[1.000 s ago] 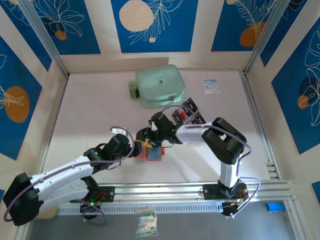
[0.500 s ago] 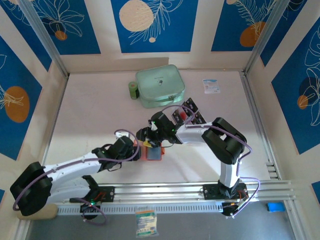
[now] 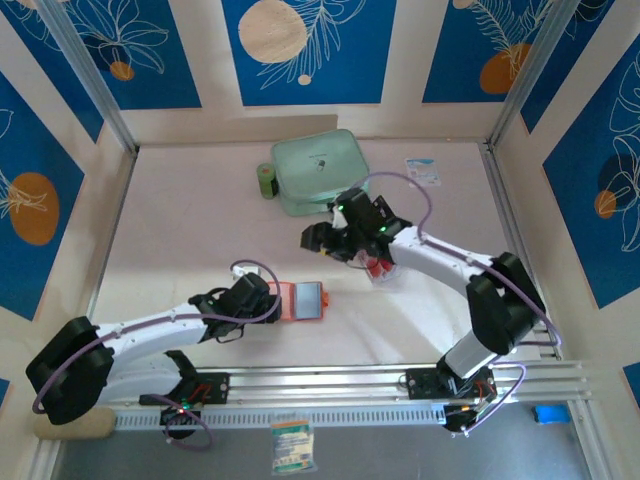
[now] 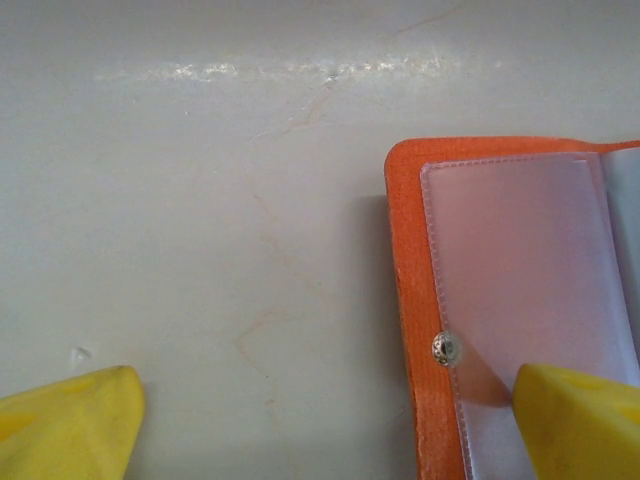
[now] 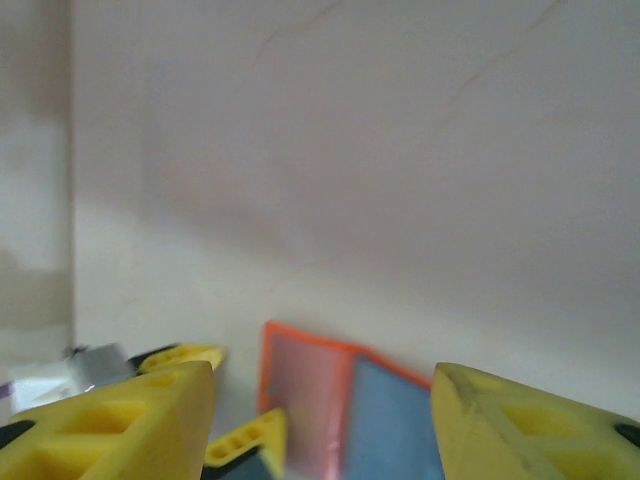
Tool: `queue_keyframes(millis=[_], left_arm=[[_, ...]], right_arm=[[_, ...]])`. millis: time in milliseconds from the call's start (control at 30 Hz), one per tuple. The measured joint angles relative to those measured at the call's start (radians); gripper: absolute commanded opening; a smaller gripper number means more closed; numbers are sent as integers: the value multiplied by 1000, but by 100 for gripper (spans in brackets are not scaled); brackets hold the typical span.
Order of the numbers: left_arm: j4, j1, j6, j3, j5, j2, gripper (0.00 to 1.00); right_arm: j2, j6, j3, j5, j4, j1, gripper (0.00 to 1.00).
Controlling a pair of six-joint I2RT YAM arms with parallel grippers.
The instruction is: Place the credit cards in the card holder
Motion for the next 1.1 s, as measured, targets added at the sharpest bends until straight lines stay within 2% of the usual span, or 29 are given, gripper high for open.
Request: queue_keyframes(millis=[133,400,800,1100], left_arm=[[0,0,-2,0,0,0,94],[0,0,-2,0,0,0,94],[0,0,-2,0,0,-10,94],[0,0,-2,0,0,-15,94]], right_arm=[[-1,-138,36,113,-161,-62,50],[67,-287,75,288,-342,-53,34],[176,-343,79,509,-433,10,34],[235,-359,117,621,-454,58,33]])
